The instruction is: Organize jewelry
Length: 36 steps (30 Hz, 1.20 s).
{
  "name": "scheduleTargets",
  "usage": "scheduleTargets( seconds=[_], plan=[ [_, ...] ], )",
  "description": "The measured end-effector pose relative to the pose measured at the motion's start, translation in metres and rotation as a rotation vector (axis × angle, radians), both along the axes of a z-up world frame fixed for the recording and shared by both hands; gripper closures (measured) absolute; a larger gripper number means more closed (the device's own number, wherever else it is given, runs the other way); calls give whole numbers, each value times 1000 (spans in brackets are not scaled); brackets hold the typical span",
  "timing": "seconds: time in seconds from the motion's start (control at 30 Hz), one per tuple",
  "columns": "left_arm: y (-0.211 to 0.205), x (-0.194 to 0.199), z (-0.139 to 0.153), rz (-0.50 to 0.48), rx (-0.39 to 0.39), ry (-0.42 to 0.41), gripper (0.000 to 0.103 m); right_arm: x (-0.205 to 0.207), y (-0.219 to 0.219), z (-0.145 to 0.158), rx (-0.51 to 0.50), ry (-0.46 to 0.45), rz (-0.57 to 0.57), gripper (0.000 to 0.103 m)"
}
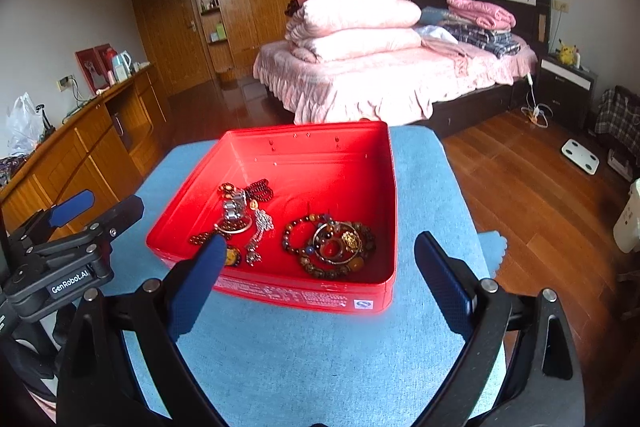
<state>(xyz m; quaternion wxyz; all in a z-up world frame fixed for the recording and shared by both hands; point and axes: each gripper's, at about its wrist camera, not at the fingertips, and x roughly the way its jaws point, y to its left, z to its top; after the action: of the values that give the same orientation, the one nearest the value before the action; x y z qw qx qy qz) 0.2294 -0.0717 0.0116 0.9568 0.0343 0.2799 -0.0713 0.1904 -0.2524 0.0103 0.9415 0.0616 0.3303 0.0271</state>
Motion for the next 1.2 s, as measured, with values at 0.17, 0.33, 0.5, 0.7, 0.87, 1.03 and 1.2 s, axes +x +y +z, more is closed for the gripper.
scheduleTargets(
  seconds=[0.17,0.33,0.5,0.7,0.87,1.03,1.2],
  plan=[
    [-2,-16,11,0,11,-63,11,-15,2,12,-17,-66,-10,11],
    [0,-33,18,0,3,-108,11,-30,3,22,-31,-125,-19,11],
    [2,-46,25,2,2,-141,11,-45,4,32,-26,-177,-18,11],
    [5,-52,30,-3,-8,-155,11,-53,5,37,-27,-197,-18,11],
    [7,-56,32,1,-15,-165,11,-57,6,39,-30,-208,-14,11],
    [10,-59,35,12,-23,-180,11,-61,8,39,-38,-219,-12,11],
    [10,-62,38,14,-19,-192,11,-62,8,40,-42,-225,-15,11]
  ],
)
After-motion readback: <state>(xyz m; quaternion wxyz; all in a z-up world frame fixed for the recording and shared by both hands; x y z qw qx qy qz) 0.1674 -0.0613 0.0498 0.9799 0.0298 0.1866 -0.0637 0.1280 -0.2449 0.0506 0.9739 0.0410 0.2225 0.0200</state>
